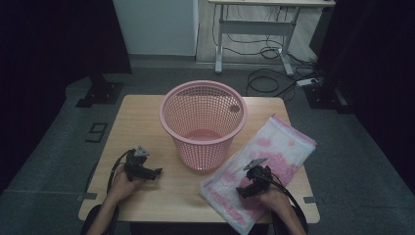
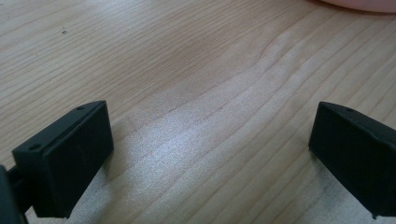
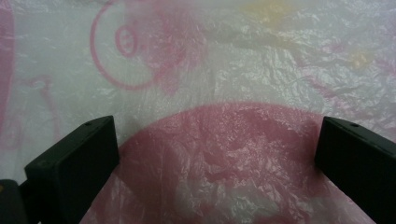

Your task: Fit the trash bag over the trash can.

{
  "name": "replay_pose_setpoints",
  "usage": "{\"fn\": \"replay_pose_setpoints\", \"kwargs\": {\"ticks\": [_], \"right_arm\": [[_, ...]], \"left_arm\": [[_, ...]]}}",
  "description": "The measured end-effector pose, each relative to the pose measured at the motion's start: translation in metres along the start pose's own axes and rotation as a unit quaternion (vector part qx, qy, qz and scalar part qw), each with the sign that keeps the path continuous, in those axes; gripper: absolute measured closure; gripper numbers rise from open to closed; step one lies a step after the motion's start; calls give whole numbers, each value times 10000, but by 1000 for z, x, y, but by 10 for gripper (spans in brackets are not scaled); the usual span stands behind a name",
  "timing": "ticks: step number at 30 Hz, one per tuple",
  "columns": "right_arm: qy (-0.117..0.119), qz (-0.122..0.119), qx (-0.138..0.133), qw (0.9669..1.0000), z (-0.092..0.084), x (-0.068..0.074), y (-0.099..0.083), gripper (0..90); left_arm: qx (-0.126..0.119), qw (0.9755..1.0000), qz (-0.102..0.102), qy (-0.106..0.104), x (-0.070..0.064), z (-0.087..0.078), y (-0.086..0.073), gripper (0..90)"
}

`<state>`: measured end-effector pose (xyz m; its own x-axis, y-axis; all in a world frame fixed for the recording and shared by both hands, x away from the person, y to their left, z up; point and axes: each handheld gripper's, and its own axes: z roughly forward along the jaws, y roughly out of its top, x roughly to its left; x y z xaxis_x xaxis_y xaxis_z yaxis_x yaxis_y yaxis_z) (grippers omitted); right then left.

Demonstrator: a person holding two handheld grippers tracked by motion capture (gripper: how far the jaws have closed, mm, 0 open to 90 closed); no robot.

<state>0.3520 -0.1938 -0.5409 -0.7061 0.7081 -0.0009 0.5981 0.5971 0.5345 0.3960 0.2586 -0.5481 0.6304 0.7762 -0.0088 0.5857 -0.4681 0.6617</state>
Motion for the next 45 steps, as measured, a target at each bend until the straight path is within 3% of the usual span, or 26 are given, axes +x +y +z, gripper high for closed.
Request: {"fn": "replay_pose_setpoints", "kwargs": {"ticks": [5,9,11,19,23,28,30,34,40,45], "right_arm": [[-38,82,89,9999,-2,1,1,15],[-87,163,122,9998,-5,-1,2,118],[-117,207,92,9997,-8,-4,2,208],[-30,93,-8,10000,-15,-9,2,704],[32,73,-41,10000,-15,-9,2,869],[90,110,132,9998,-16,-12,4,881],[-43,68,148,9999,-18,-17,4,882],[-93,203,-2,9997,-27,-27,5,881],[-435,230,121,9987,-36,-43,14,881],[-503,341,95,9981,-48,-57,23,881]], "left_arm": [[-10,10000,-6,4,0,0,0,0],[-10,10000,-6,6,0,0,0,0],[-11,10000,-9,8,0,0,0,0],[-8,10000,-12,11,0,0,0,0],[-10,10000,-13,11,0,0,0,0],[-10,10000,-14,11,0,0,0,0],[-12,10000,-16,13,0,0,0,0],[-4,10000,-7,13,0,0,0,0],[-10,10000,-17,9,0,0,0,0],[-10,10000,-17,11,0,0,0,0]]}}
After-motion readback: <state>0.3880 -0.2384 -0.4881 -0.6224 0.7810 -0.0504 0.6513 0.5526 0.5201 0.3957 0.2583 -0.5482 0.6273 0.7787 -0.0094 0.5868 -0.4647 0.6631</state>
